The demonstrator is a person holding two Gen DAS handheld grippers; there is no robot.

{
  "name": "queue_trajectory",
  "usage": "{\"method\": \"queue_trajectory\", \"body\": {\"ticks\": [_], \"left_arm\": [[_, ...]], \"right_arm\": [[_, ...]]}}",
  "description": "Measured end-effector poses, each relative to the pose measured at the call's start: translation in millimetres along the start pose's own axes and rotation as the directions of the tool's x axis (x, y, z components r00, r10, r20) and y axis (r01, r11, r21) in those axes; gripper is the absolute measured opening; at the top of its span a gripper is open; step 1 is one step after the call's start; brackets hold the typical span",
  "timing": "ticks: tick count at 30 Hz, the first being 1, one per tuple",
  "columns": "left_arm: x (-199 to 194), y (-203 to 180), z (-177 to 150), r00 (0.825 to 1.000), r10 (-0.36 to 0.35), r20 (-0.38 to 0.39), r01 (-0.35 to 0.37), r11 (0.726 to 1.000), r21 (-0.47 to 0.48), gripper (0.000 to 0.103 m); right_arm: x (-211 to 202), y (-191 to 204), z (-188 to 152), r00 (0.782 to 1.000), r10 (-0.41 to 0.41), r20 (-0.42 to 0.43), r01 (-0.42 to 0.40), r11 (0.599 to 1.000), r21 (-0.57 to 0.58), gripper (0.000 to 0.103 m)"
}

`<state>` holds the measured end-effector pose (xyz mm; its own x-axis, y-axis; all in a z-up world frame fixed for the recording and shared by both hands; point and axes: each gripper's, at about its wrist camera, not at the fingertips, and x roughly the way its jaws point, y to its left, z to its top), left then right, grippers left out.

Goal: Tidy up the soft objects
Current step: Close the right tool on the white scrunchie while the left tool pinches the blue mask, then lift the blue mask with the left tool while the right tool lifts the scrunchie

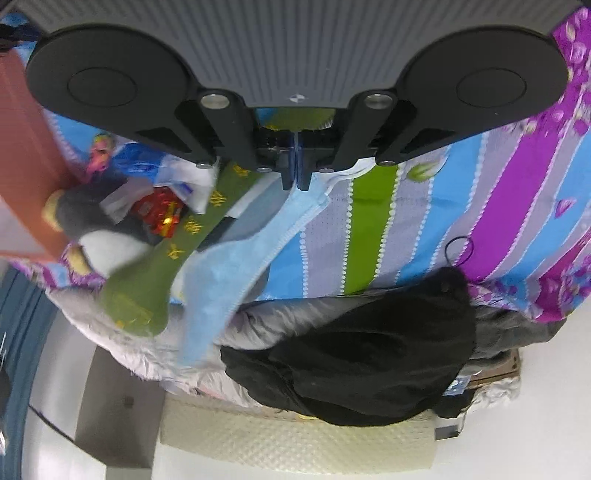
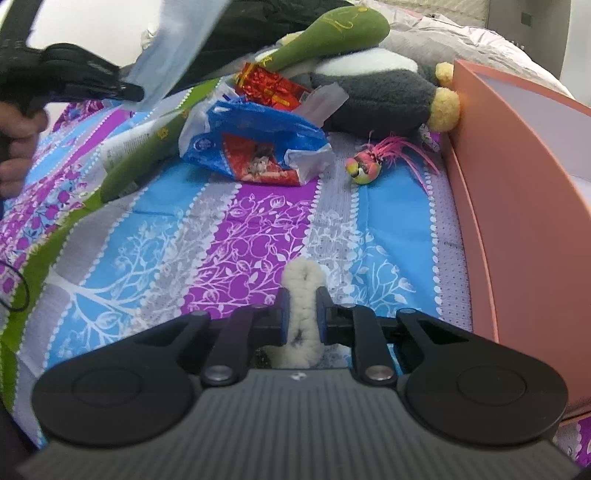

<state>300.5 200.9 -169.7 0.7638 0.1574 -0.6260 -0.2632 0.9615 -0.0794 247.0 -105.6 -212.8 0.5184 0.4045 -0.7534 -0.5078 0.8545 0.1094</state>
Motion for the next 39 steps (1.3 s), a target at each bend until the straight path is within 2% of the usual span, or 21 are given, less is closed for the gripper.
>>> {"method": "queue_trajectory", "body": {"ticks": [6,13,17,19,20,22,24,27,33,34,35,37,39], "left_arm": [[-56,-14,-14,0.999,-0.039,0.011,0.039,0.998,-0.044,0.001],[-112,-36,-45,0.993,-0.12,-0.012,0.118,0.985,-0.125,0.001],[-129,-53,-70,0.978,-0.199,-0.063,0.186,0.968,-0.17,0.001],[-130,-62,-86,0.96,-0.257,-0.109,0.228,0.948,-0.222,0.001],[-129,-68,-96,0.951,-0.275,-0.141,0.238,0.942,-0.236,0.001],[-126,-77,-115,0.944,-0.279,-0.178,0.232,0.941,-0.246,0.001],[-118,-81,-135,0.924,-0.31,-0.222,0.24,0.925,-0.293,0.001],[-108,-86,-154,0.92,-0.298,-0.254,0.217,0.928,-0.303,0.001],[-89,-79,-167,0.931,-0.214,-0.294,0.124,0.947,-0.296,0.002],[-86,-75,-165,0.931,-0.21,-0.298,0.12,0.949,-0.292,0.004],[-85,-76,-167,0.932,-0.189,-0.309,0.101,0.955,-0.278,0.014],[-84,-75,-169,0.934,-0.162,-0.319,0.079,0.963,-0.257,0.026],[-82,-76,-170,0.938,-0.164,-0.306,0.087,0.964,-0.25,0.029]], "right_arm": [[-14,-3,-5,1.0,0.004,0.022,-0.004,1.0,0.028,0.018],[-32,0,-15,0.999,0.012,0.04,-0.013,1.0,0.024,0.018],[-40,2,-22,0.999,0.022,0.044,-0.023,0.999,0.025,0.018],[-40,3,-25,0.999,0.022,0.039,-0.023,0.999,0.025,0.018],[-39,2,-28,0.999,0.019,0.031,-0.02,0.999,0.025,0.018],[-37,0,-32,1.0,0.017,0.014,-0.017,1.0,0.024,0.018],[-36,-1,-36,1.0,0.014,-0.006,-0.014,1.0,0.016,0.018],[-36,-1,-38,1.0,0.012,-0.026,-0.013,1.0,-0.012,0.018],[-31,0,-35,0.999,0.005,-0.037,-0.006,1.0,-0.014,0.019],[-30,1,-34,0.999,0.005,-0.038,-0.006,1.0,-0.01,0.019],[-29,1,-34,0.999,0.006,-0.04,-0.007,1.0,-0.007,0.019],[-28,3,-34,0.999,0.008,-0.043,-0.008,1.0,-0.005,0.019],[-27,4,-34,0.999,0.008,-0.045,-0.009,1.0,-0.011,0.019]]}}
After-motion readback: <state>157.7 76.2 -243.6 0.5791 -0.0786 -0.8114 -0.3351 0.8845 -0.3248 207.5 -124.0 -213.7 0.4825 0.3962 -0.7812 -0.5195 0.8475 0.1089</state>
